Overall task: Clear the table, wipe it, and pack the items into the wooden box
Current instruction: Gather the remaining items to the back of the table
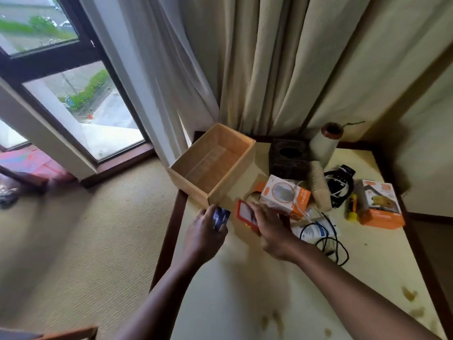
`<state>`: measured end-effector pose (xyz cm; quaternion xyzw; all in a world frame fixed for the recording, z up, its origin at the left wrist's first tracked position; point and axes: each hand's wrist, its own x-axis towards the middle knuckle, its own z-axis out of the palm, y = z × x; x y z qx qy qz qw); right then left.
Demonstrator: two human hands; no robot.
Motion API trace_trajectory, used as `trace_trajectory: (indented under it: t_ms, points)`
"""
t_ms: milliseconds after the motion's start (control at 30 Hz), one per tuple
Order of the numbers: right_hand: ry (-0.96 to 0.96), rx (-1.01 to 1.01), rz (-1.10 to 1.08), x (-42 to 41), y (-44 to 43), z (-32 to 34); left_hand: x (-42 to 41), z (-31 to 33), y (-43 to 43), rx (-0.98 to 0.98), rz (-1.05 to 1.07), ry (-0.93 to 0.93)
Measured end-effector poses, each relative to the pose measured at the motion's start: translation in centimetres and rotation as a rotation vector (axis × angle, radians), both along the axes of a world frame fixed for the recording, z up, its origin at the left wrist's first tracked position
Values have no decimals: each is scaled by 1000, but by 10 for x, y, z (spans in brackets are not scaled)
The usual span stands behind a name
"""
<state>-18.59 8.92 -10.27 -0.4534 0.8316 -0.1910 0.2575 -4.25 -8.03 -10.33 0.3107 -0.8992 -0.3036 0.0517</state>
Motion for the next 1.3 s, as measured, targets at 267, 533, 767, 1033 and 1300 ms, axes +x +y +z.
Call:
trace_trajectory:
  t_ms: [267, 533, 767, 1033, 1300]
  points:
    - [-307, -605, -581, -43, 18, 59, -88, 31, 42, 231, -67, 175]
    - [260, -19, -804, -167, 73, 61, -181, 27, 86, -233, -382, -140]
    - [302, 227, -780, -208, 83, 33, -208, 10, 102, -438, -450, -276]
    - [207, 319, -654, -211, 84, 0, -212, -2, 95, -384, -389, -208]
    - [233, -61, -710, -155, 122, 28, -183, 10, 105, -418, -351, -178]
